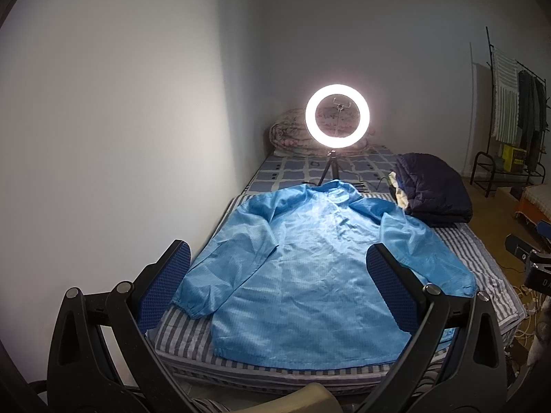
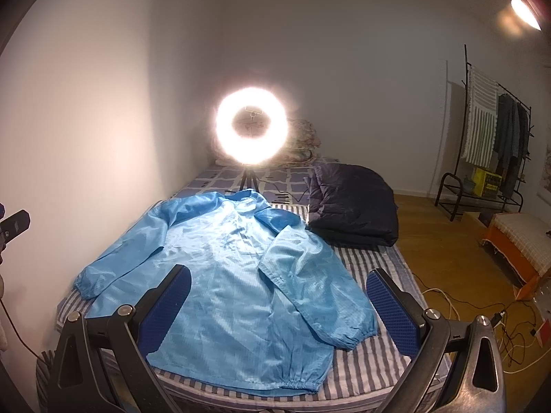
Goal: Fold large clothes
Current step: 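Move the left tool to the jacket's sleeve cuff and close on it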
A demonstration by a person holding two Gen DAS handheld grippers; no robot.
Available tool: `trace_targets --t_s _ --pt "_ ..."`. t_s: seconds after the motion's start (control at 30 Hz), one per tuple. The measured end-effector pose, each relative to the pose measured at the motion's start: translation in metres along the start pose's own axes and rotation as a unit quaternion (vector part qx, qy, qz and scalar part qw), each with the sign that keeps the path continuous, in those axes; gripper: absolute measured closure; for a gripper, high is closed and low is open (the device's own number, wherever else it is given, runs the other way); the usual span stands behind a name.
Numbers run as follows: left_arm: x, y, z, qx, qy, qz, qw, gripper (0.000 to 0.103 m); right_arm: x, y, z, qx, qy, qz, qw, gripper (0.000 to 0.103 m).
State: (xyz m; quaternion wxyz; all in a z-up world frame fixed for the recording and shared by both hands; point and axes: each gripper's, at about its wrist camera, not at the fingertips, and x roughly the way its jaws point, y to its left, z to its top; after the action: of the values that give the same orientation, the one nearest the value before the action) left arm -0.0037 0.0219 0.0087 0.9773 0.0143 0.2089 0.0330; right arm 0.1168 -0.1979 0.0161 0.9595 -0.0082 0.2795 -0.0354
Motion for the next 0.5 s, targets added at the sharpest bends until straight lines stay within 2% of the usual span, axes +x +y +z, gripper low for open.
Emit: trace_targets --t_s 0.33,0.4,0.5 --pt "0.050 0.050 -0.038 -0.008 0.041 0.066 0.9969 0.000 0.038 0.035 -0.001 -0.013 -0.018 0.059 0.998 0.000" --pt "0.066 0.062 -0.049 -0.012 0.059 0.068 0.9959 0.002 0.049 0.042 -0.002 -0.004 -0.031 0.081 0.996 0.000" --pt "0.089 0.081 -0.065 -0.022 0.084 0.074 0.9935 0.016 0.074 0.053 -0.001 0.008 -0.029 0.117 0.993 0.000"
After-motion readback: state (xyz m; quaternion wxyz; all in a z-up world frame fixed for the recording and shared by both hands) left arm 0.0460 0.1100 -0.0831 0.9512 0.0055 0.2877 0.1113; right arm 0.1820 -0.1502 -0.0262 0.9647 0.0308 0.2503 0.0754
